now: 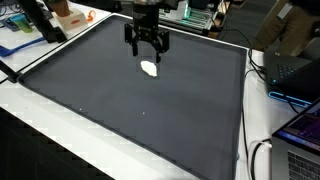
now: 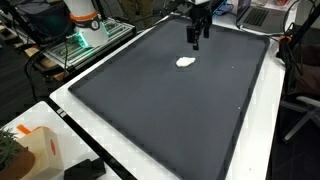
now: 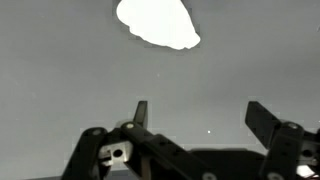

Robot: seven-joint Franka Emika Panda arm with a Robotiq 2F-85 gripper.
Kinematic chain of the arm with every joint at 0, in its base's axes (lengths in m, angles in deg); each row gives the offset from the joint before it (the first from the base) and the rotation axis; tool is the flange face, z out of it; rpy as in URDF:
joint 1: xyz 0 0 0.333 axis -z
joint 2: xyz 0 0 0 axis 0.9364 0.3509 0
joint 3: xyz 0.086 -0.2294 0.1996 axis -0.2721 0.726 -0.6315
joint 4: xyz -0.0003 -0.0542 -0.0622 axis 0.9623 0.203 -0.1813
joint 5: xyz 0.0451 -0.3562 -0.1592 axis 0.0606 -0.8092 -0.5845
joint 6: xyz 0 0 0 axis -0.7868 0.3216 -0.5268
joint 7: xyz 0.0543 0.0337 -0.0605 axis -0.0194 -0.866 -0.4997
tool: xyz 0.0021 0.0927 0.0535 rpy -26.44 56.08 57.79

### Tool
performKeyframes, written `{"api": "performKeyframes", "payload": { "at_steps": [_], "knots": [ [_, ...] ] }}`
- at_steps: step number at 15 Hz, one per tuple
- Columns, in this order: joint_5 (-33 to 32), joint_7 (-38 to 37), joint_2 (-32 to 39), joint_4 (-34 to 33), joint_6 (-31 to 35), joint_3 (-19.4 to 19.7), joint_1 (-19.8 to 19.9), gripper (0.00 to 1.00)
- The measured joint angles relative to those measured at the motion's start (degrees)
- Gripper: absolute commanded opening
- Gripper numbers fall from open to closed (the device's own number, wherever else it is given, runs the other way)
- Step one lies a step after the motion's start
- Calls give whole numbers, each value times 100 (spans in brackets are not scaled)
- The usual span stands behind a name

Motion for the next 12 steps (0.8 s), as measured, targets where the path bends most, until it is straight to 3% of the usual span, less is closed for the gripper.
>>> {"api": "performKeyframes", "payload": {
  "at_steps": [12],
  "knots": [
    [-139, -218, -17, -175, -194, -226, 144, 100]
  ]
}}
